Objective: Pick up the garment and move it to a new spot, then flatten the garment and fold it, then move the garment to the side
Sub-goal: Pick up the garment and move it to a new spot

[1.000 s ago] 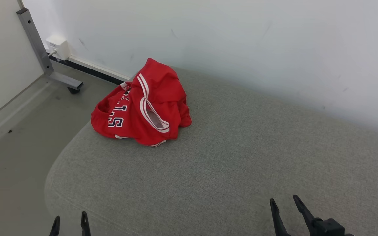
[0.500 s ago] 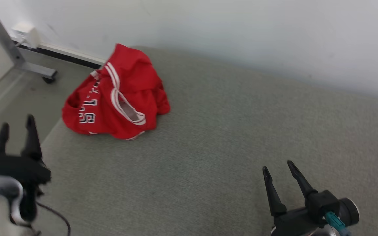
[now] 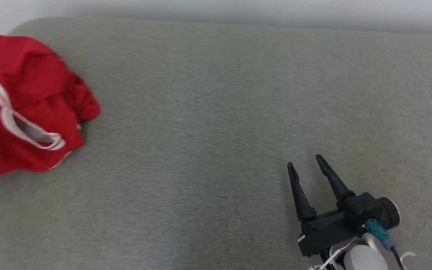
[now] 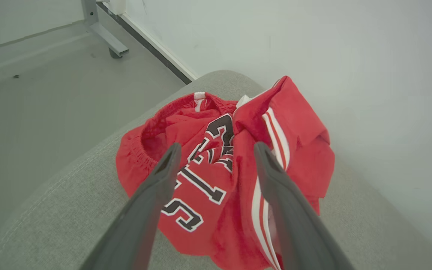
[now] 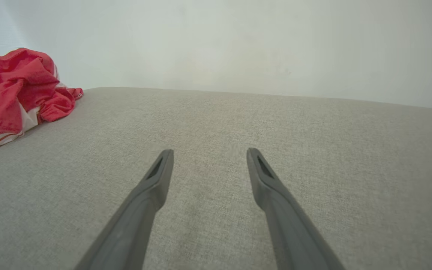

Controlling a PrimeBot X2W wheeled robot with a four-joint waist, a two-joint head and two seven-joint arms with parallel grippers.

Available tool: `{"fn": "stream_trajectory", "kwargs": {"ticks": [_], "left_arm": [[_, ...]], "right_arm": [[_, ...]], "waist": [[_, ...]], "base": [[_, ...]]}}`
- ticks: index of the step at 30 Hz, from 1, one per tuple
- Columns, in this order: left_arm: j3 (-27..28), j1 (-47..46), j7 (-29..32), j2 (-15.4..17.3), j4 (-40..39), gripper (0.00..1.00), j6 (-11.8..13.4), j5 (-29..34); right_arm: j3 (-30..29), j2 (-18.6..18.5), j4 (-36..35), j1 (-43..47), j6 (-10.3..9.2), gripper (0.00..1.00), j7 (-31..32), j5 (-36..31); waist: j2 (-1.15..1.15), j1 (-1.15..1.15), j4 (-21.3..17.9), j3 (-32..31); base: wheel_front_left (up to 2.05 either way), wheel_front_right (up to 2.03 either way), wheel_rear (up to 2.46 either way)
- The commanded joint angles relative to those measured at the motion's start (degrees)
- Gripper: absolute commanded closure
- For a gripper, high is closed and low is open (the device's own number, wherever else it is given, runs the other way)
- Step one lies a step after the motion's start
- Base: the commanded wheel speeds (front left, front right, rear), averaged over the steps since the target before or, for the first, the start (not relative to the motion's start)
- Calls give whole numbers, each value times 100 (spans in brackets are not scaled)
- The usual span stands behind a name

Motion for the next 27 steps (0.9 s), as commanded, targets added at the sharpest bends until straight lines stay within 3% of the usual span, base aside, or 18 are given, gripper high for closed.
{"fn": "stream_trajectory", "kwargs": {"ticks": [1, 5, 18, 19, 20, 27], "left_arm": [[75, 18, 223, 144, -18, 0, 104, -48], [107, 222, 537, 494, -153, 0, 306, 135], [-167, 797, 723, 818, -348, 2, 694, 729], [-177, 823, 696, 829, -332, 56, 680, 758], [-172, 861, 641, 835, -310, 100, 657, 766], [-144, 733, 54, 973, -155, 100, 315, 757]], "right_arm": [[39, 0, -8, -101, -12, 0, -25, 71], [54, 1, -54, -137, -12, 0, -28, 174], [73, 0, -54, -88, -12, 0, -22, 296], [80, 0, -40, -75, -12, 0, -21, 305], [97, -1, -36, -67, -12, 0, -21, 306], [168, -1, 49, 56, -12, 0, -21, 388]], "waist": [[-1, -2, -954, 799], [-1, -2, -1121, 859], [-1, -2, -1233, 800], [-1, -2, -1228, 775], [-1, -2, -1224, 733], [-1, -2, -1099, 286]], "base": [[0, 0, 0], [0, 0, 0], [0, 0, 0], [0, 0, 0], [0, 0, 0], [0, 0, 0]]}}
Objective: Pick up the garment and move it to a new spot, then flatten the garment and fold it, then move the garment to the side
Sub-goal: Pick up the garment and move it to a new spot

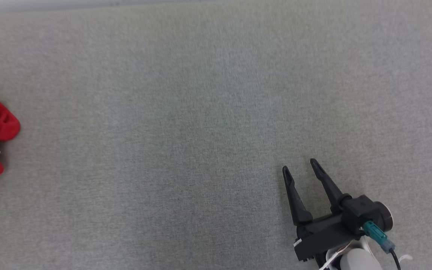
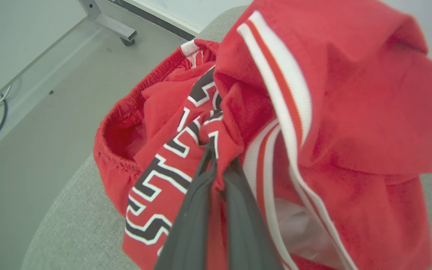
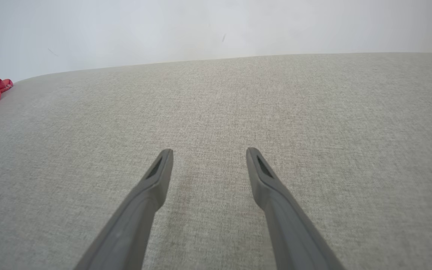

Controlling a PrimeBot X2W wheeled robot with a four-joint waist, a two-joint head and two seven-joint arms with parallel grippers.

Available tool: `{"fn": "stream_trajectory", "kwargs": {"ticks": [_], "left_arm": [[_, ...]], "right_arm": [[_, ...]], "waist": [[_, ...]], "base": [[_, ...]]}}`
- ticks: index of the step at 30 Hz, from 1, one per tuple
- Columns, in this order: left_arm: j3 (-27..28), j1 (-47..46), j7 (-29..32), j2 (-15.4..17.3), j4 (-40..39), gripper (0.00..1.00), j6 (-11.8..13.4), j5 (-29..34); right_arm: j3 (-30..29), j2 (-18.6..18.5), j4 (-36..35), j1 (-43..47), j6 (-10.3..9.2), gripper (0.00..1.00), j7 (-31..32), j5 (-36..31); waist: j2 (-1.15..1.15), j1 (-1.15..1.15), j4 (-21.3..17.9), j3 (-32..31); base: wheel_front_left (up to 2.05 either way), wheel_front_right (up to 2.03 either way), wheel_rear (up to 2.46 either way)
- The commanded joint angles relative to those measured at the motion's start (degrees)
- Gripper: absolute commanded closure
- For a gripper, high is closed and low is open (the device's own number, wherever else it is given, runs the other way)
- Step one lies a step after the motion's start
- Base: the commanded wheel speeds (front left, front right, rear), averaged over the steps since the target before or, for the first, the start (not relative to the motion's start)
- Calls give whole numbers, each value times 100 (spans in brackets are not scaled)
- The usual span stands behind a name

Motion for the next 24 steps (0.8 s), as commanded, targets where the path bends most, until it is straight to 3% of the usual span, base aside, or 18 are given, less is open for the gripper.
{"fn": "stream_trajectory", "kwargs": {"ticks": [1, 10, 17, 24], "left_arm": [[0, -108, -97, 80, -37, 100, -40, 48], [-364, -723, -337, 237, -453, 100, -469, 71], [-1166, -1369, -341, -52, -973, 100, -860, 212], [-1829, -1828, -450, -795, -1376, 100, -985, 73]], "right_arm": [[3, -3, 24, 87, -12, 0, -6, 61], [-63, -4, 195, 539, -12, 0, -5, 271], [-142, -3, 278, 891, -12, 0, -6, 347], [-144, -4, 298, 946, -12, 0, -5, 371]], "waist": [[-1, 0, 107, -290], [-1, 0, 278, -1324], [-1, 0, 112, -2004], [-1, 0, -304, -2117]], "base": [[0, 0, 0], [0, 0, 0], [0, 0, 0], [0, 0, 0]]}}
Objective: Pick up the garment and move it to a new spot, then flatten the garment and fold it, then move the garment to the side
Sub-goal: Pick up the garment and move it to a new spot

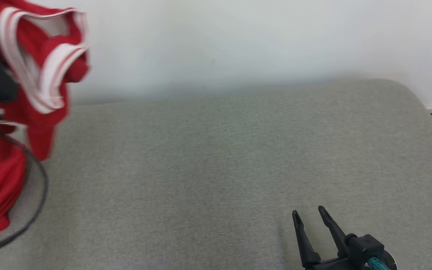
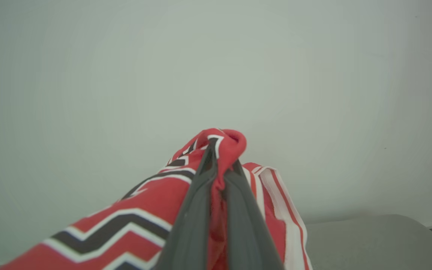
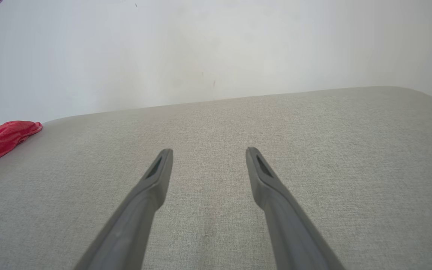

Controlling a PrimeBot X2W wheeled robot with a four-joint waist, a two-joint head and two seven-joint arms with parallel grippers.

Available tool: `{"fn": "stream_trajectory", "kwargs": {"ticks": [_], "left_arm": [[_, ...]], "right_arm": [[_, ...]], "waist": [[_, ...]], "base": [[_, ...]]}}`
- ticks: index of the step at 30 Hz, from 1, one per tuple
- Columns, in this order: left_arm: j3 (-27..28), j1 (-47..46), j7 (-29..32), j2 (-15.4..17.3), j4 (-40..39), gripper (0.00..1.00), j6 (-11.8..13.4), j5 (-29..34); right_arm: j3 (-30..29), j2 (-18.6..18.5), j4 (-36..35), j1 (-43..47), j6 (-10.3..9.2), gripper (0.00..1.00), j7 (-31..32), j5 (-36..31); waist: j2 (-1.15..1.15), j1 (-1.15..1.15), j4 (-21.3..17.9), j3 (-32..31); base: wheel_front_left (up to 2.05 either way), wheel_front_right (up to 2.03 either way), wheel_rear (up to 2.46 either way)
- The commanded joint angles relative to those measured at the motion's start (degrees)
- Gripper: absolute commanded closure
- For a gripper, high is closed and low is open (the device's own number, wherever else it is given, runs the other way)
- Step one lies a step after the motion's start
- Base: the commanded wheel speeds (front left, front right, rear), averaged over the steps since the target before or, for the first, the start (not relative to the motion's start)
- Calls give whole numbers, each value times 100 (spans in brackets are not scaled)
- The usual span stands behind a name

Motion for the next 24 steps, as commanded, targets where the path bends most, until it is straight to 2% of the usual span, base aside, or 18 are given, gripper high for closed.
{"fn": "stream_trajectory", "kwargs": {"ticks": [1, 6, 13, 18, 24], "left_arm": [[-112, -74, -36, -143, -91, 100, -40, -17], [-569, -47, -118, -797, -410, 100, -15, -137], [-938, 821, -627, -1537, -408, 100, 65, -278], [-1161, 1549, -1284, -1991, 283, 100, 93, -318], [-1751, 1964, -1923, -2194, 1619, 100, 13, -229]], "right_arm": [[18, -4, -9, 31, -12, 0, -5, 34], [88, -4, 18, 21, -12, 0, -5, 18], [97, -3, -30, -83, -12, 0, -6, -19], [-46, -1, -23, -17, -12, 0, -4, -134], [-60, -3, -38, -18, -12, 0, -5, -161]], "waist": [[1, 2, -396, -164], [1, 2, -830, -92], [1, 2, -1476, 140], [1, 2, -1652, 311], [1, 2, -1725, 366]], "base": [[0, 0, 0], [0, 0, 0], [0, 0, 0], [0, 0, 0], [0, 0, 0]]}}
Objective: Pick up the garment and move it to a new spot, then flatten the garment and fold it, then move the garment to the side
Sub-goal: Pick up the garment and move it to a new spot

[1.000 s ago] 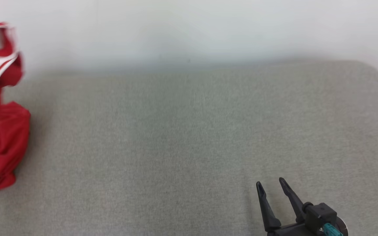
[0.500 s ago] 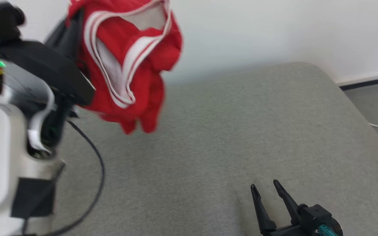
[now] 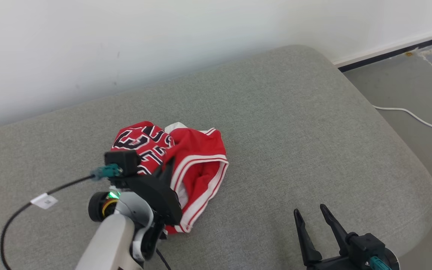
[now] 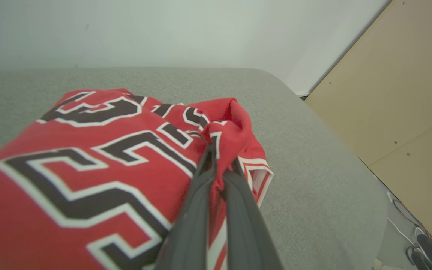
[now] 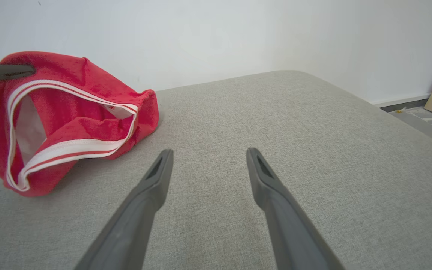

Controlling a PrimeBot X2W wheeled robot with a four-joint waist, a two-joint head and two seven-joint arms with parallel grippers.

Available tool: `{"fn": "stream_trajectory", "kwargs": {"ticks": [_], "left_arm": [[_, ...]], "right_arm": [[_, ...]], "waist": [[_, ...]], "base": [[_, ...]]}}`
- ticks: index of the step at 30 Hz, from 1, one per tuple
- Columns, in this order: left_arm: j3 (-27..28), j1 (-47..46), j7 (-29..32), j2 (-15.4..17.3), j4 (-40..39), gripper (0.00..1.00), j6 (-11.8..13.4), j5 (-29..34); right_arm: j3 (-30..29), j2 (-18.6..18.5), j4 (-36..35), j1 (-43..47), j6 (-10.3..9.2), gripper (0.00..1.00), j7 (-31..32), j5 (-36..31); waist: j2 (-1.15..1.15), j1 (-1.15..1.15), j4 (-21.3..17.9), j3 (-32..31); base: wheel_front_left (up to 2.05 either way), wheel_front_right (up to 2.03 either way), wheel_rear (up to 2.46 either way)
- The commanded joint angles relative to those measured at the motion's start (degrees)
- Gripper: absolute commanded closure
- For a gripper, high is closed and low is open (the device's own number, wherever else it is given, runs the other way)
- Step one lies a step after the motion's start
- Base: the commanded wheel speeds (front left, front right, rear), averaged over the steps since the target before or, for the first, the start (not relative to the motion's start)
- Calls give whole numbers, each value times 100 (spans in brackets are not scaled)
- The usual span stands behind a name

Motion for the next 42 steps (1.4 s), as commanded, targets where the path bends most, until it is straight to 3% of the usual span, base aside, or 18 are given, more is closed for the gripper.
{"fn": "stream_trajectory", "kwargs": {"ticks": [1, 2, 3, 4, 6, 7, 11, 14, 20, 27, 35, 42], "left_arm": [[-112, 34, -138, -44, 222, 100, -45, -42], [-212, 22, -219, -49, 372, 91, -44, -63], [-295, -8, -310, -53, 485, 14, -67, -79], [-353, -39, -414, -56, 558, 0, -88, -134], [-479, -49, -595, -68, 649, 0, -117, -333], [-506, 0, -993, -64, 551, 0, -151, -571], [-379, 414, -2144, -48, 291, 0, -84, -385], [-230, 806, -2514, 130, -74, 0, -135, -186], [456, 1844, -2573, 343, -1131, 0, -217, 447], [1417, 3078, -2578, 100, -2067, 0, -288, 1298], [1751, 3743, -2578, -37, -2025, 0, -368, 1815], [1834, 3903, -2579, -67, -1805, 0, -425, 1867]], "right_arm": [[-8, -2, -10, 11, -12, 0, -5, -27], [-13, 0, -7, 16, -12, 0, -5, -27], [-5, 0, -8, 21, -12, 0, -5, -23], [-22, -2, -13, 26, -12, 0, -5, -22], [-37, -2, -12, 38, -12, 0, -5, -24], [-92, -2, -7, 76, -12, 0, -5, -24], [-308, -4, -43, 197, -12, 0, -4, -46], [-497, -2, -103, 272, -12, 0, -5, -150], [-824, -2, -413, 466, -12, 0, -5, -391], [-1150, -4, -702, 673, -12, 0, -5, -547], [-1106, -3, -817, 974, -12, 0, -5, -594], [-938, -3, -712, 1088, -12, 0, -5, -561]], "waist": [[0, 0, -48, 58], [0, 0, -21, 49], [0, 0, 11, 39], [0, 0, 55, 29], [0, 0, 147, 0], [0, 0, 253, -41], [0, 0, 563, -135], [0, 0, 837, -213], [0, 0, 1259, -334], [0, 0, 1725, -506], [0, 0, 2018, -748], [0, 0, 2077, -826]], "base": [[0, 0, 0], [0, 0, 0], [0, 0, 0], [0, 0, 0], [0, 0, 0], [0, 0, 0], [0, 0, 0], [0, 0, 0], [0, 0, 0], [0, 0, 0], [0, 0, 0], [0, 0, 0]]}}
